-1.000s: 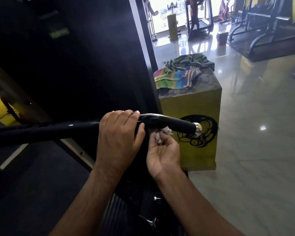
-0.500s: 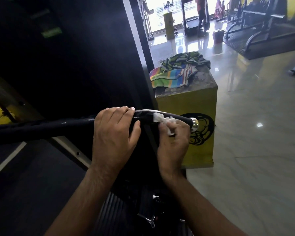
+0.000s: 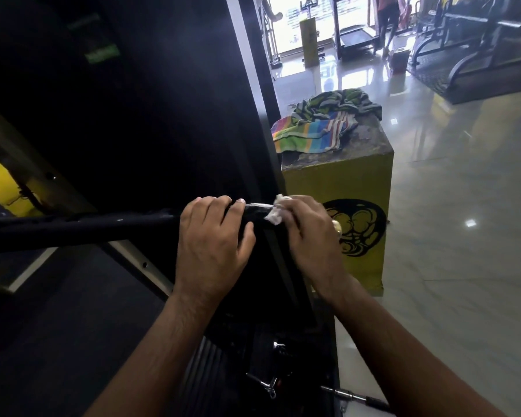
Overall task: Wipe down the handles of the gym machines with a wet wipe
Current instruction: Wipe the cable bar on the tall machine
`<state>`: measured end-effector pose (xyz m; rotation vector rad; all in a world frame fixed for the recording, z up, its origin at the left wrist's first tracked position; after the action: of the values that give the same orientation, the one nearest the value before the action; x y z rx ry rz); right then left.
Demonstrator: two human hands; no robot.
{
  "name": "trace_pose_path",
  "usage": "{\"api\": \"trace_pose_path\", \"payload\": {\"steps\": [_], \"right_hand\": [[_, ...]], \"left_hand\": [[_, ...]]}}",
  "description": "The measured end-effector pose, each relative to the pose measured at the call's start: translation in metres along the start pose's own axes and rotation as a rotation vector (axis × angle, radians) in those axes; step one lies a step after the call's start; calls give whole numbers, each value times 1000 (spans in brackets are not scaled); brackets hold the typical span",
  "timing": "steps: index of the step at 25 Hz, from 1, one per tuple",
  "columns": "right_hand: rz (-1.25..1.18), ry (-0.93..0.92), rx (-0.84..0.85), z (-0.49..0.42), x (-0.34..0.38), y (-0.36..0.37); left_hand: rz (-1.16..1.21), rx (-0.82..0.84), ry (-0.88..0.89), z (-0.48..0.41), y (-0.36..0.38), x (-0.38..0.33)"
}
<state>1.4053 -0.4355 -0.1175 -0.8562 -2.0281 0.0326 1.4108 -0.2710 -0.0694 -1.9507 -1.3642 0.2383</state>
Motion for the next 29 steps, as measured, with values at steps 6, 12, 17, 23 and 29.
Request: {"api": "trace_pose_path", "payload": {"steps": [6, 12, 17, 23, 29], "right_hand": [[-11, 135, 474, -38, -21, 5], [16, 107, 744, -58, -15, 14], [-153, -25, 700, -57, 7, 23], [-22, 181, 712, -44, -28, 9], [15, 357, 176, 3, -25, 8]], "left_hand": [[3, 45, 10, 16, 7, 8], [0, 73, 28, 22, 10, 11], [1, 76, 22, 20, 9, 11], [6, 82, 17, 25, 7, 8], [11, 93, 21, 21, 6, 5]]}}
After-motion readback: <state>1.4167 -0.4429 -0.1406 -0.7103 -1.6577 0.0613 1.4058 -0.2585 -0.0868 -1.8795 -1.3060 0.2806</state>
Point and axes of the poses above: each hand's wrist, its own z-axis away from the middle knuckle, its own y-axis out of the palm, x = y × z, the point moved 1 cm from there along -z, towards the middle knuckle, and after that the axes turned 1 degree about -x, right-handed, at the moved point
